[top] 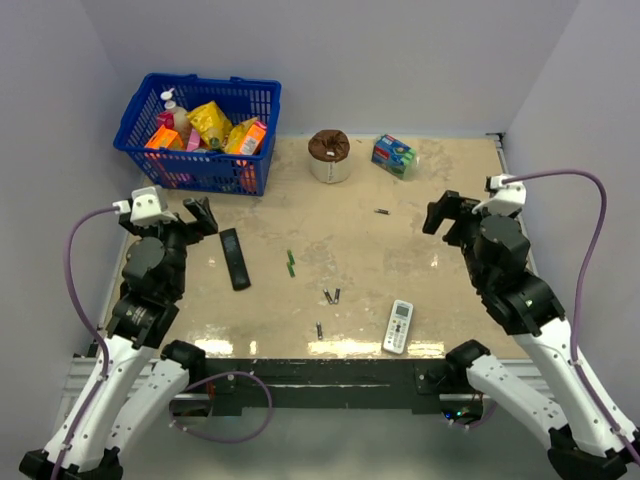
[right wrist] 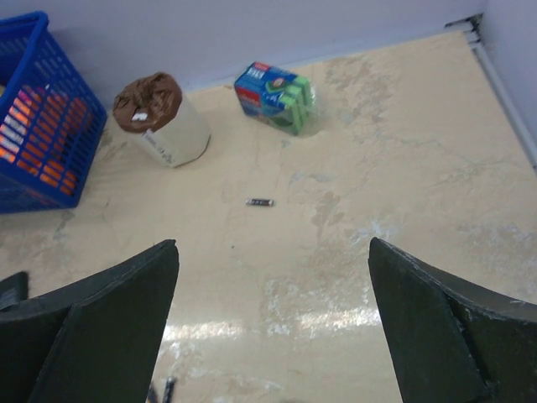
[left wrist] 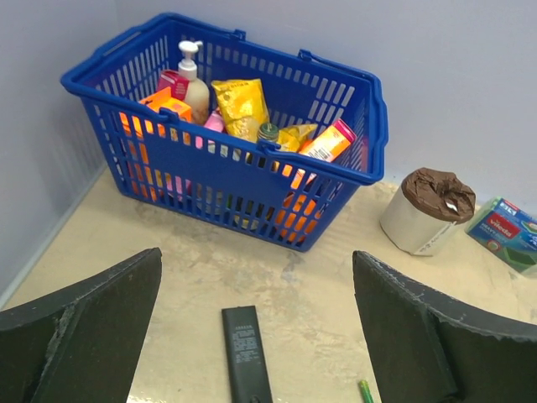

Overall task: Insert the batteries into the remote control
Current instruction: Pick up the remote control from the center of the board.

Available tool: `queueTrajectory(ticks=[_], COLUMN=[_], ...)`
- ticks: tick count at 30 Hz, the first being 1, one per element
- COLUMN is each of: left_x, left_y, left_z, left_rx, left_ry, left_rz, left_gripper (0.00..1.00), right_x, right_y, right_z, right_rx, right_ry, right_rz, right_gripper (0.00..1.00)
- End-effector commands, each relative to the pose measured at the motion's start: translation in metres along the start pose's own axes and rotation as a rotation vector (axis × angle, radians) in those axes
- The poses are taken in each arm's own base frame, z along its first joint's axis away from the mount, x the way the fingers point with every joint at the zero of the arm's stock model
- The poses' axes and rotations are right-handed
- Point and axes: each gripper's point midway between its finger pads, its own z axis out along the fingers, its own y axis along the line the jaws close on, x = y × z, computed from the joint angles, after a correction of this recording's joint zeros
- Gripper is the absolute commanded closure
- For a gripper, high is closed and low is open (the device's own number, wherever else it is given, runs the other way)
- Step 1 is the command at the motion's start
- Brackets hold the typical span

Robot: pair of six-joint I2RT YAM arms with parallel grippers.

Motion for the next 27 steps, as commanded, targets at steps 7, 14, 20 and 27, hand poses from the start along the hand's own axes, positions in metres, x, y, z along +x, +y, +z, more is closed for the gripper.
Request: queueTrajectory(ticks=[7,14,20,27], left_x=[-0.005,0.011,0.032,0.052], left_y=[-0.017,-0.025,-0.039,-0.049], left_z=[0.008,0.008,0.007,0.005], left_rx=[0.051,0.095,0.161,0.206], left_ry=[-0.016,0.036,0.111,0.183], left_rz=[-0.072,-0.074,-0.108,-0.124], left_gripper=[0.00,0.00,0.00,0.00], right_x=[0.126,0.222,0.278,0.312], right_y=[0.008,-0.009,-0.011,-0.012], right_z=[-0.010,-0.035,-0.055,-0.064], right_rx=[0.044,0.169,0.156,0.148], right_ry=[0.576,0.914,1.039,1.115], right_rz=[0.029,0.057,0.142,0.149], right_gripper=[0.02,0.02,0.02,0.09])
